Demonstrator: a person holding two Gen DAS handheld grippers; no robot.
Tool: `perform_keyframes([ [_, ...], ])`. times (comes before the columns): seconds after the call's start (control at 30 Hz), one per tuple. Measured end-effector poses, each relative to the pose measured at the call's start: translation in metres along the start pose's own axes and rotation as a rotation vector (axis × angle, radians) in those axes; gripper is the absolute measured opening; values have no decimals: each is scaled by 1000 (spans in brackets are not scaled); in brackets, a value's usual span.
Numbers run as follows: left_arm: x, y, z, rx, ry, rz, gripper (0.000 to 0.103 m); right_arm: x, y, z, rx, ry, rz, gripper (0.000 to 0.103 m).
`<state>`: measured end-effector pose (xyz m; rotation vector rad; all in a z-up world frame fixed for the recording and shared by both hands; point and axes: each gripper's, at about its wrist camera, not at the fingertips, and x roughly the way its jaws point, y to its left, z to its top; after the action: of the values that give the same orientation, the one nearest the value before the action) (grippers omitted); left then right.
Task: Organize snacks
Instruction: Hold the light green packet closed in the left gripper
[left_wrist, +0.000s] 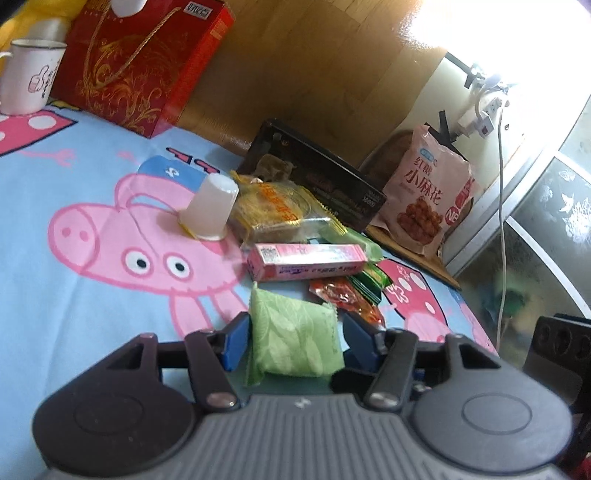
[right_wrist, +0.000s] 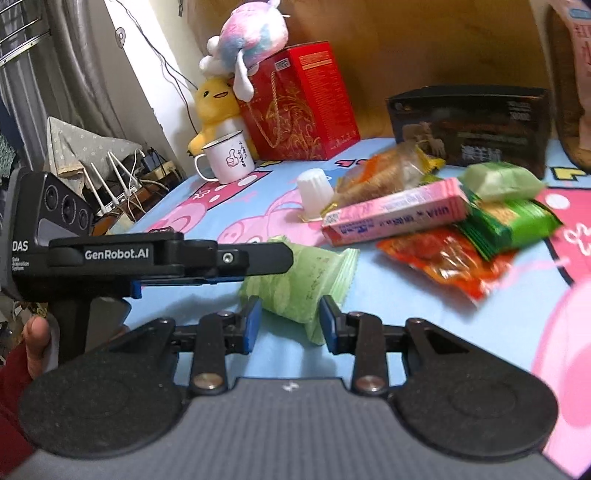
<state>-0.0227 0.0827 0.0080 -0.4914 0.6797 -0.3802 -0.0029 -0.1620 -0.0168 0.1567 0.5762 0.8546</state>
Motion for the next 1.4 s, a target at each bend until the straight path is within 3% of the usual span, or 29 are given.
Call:
perform_keyframes([
  [0.27,-18,13,7,-45,-43,26,69,-10,-10,-5,1,-42,-33,56],
  [0.43,-9,10,7,-36,-6,1,69,-3,-15,-8,21,-21,-14,57],
  [0.5,-3,6,6,-19,12,-10,69,-2,-12,-9,7,-20,-9,63],
  [0.67,10,1,2,9,38,-29,70,5,-1,-7,-104,-9,-37,66],
  [1.0,13,3,0,16,5,-54,70,23,23,-12,-327,17,-100,78],
  [1.2,13,2,-1,12,-2,-40,64,25,27,-12,-351,21,-123,78],
  [1.27,15,2,-1,13,4,-37,51,26,29,-12,-362,20,-135,76],
  [1.4,15,0,-2,33,3,-23,47,27,30,-11,-353,0,-166,50],
])
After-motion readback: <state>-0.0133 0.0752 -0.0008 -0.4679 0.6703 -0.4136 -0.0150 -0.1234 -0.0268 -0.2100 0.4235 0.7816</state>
